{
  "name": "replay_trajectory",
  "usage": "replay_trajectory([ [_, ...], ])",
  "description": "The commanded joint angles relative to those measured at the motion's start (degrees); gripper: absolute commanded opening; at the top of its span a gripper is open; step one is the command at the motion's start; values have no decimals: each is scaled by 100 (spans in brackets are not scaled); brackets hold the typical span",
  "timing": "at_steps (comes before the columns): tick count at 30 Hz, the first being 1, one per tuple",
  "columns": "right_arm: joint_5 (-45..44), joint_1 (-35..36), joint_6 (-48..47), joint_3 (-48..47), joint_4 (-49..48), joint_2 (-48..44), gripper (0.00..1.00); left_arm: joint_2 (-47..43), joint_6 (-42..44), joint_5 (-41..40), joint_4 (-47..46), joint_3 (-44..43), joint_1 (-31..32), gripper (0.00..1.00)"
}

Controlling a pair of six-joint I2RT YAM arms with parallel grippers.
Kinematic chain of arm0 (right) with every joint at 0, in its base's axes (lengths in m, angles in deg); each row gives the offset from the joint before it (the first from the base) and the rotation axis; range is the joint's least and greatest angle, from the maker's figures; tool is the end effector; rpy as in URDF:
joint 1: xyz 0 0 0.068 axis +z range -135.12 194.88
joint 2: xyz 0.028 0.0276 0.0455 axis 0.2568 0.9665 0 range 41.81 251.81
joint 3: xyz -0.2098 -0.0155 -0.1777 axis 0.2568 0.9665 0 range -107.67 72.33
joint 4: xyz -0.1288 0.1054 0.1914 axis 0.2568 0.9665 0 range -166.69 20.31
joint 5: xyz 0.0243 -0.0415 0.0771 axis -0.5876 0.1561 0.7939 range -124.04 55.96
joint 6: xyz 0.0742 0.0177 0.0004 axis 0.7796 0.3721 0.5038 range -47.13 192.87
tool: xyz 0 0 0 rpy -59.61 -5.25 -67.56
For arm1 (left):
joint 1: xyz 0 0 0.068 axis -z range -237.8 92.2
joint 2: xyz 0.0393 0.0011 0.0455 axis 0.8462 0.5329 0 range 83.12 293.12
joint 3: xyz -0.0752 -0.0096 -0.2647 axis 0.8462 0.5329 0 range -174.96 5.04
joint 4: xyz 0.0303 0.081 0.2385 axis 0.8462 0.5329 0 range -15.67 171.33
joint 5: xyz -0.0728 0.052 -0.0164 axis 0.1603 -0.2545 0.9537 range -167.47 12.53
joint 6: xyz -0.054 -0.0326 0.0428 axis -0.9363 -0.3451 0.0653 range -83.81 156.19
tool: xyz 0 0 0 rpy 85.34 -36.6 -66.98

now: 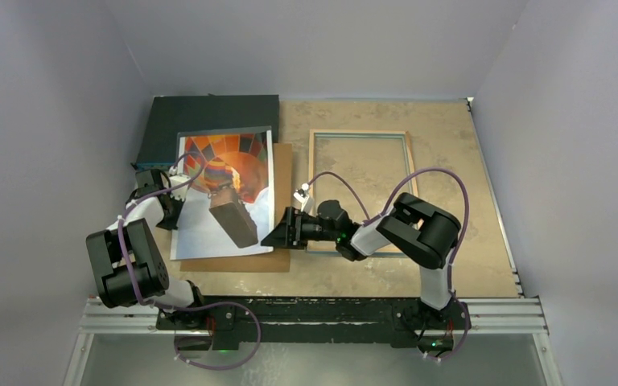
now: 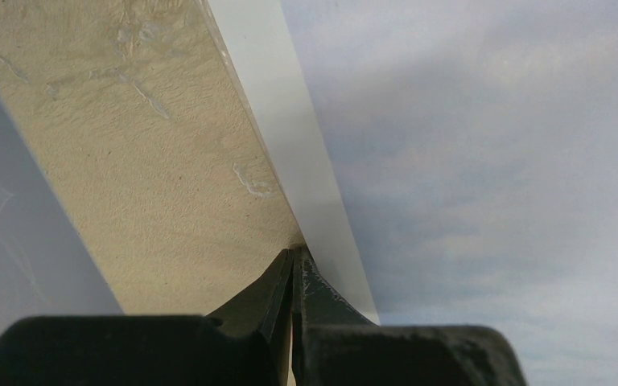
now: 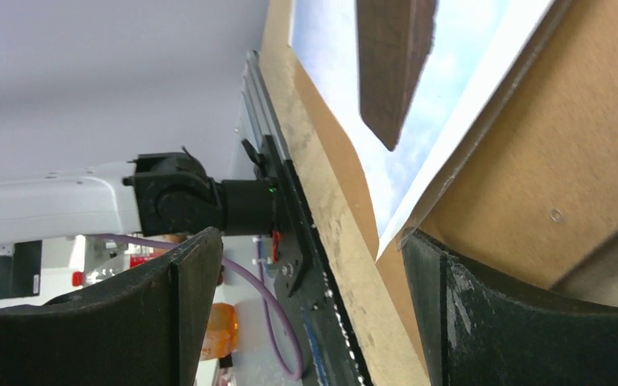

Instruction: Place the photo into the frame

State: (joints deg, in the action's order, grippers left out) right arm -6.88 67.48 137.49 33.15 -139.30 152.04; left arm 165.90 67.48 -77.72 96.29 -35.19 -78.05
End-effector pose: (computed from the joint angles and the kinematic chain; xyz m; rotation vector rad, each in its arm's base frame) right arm 0.2050 0.3165 0.1400 -0.2135 2.1152 1.7942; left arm 0.2450 0.0907 0.1371 0.2611 2.7172 0.2737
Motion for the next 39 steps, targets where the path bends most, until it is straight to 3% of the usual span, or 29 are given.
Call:
replay_trajectory([
  [1,-217,6,189,-176,-1208,-138,84,219,-38,442,479,103,-23,0],
  [7,-182,16,137,-394,-1632,-287,83,212,-37,453,518,75,-25,0],
  [15,-212,21,20,-799,-1284,230,85,166,-70,513,576,54,-23,0],
  [23,-282,2,-77,-1828,-574,741,85,0,-114,671,797,-103,-23,0],
  [32,-221,-332,-138,-1149,-275,-115,76,-109,-119,356,574,-82,-25,0],
  [39,-9,-405,170,-1040,-480,-89,66,-113,-31,-289,169,-163,-23,0],
])
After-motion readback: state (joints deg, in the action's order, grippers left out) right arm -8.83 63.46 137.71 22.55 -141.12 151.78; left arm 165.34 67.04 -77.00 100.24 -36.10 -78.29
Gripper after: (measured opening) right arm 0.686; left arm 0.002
